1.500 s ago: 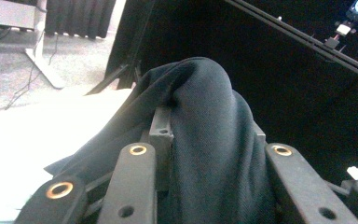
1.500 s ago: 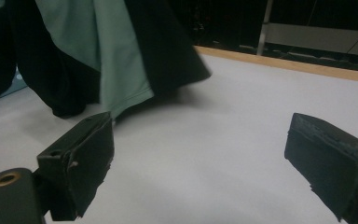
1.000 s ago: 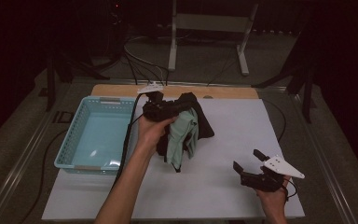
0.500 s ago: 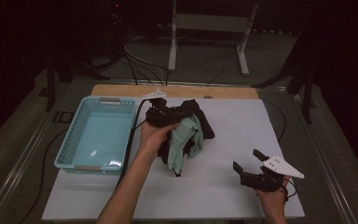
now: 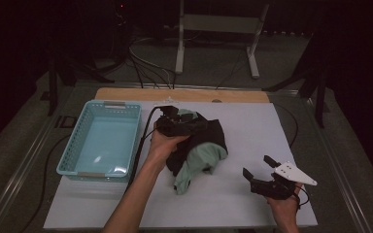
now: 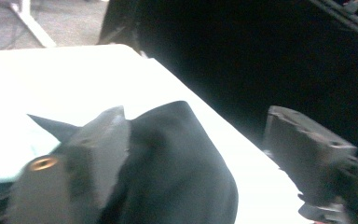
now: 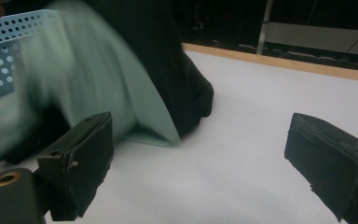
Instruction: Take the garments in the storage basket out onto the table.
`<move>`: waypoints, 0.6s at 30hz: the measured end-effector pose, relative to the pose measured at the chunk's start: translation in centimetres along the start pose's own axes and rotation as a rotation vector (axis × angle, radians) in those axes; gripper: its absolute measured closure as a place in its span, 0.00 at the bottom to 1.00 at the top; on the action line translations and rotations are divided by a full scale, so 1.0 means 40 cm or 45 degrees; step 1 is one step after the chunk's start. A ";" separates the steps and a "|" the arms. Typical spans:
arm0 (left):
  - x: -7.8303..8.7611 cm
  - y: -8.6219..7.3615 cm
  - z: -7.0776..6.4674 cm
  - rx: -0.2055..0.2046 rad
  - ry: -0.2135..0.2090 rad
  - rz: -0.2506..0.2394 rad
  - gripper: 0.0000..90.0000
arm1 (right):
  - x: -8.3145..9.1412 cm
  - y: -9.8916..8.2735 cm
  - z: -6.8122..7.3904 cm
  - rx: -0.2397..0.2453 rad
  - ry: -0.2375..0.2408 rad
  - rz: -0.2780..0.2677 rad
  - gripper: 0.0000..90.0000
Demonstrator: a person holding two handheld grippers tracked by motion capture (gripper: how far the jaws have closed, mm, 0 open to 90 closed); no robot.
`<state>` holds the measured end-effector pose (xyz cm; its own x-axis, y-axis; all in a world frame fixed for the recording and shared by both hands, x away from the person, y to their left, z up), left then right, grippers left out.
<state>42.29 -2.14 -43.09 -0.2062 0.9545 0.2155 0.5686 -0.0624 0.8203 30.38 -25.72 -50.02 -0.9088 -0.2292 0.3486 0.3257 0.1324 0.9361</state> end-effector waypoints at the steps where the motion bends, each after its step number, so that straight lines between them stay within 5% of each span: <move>1: 0.002 -0.001 0.001 -0.004 0.004 0.007 0.17 | 0.000 0.000 0.000 -0.001 0.000 0.001 0.09; 7: 0.022 -0.005 0.019 -0.015 0.062 -0.020 0.01 | 0.001 0.000 0.000 0.000 0.000 0.000 0.09; 18: 0.073 0.007 0.025 -0.084 0.134 -0.065 0.00 | 0.001 0.000 0.000 0.000 0.000 -0.002 0.09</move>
<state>42.64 0.90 -42.74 -0.3177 0.9213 0.2242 0.5021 -0.0371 0.8640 30.34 -25.70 -49.99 -0.9093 -0.2297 0.3470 0.3241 0.1321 0.9368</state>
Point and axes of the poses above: each handheld gripper's, and its own axes: x roughly backward along the jaws, y roughly out of its top, z roughly to its left, the point moved 8 cm from there along -x, roughly forward along the jaws, and after that the axes turned 15 degrees about -y, right-handed, at the moved point
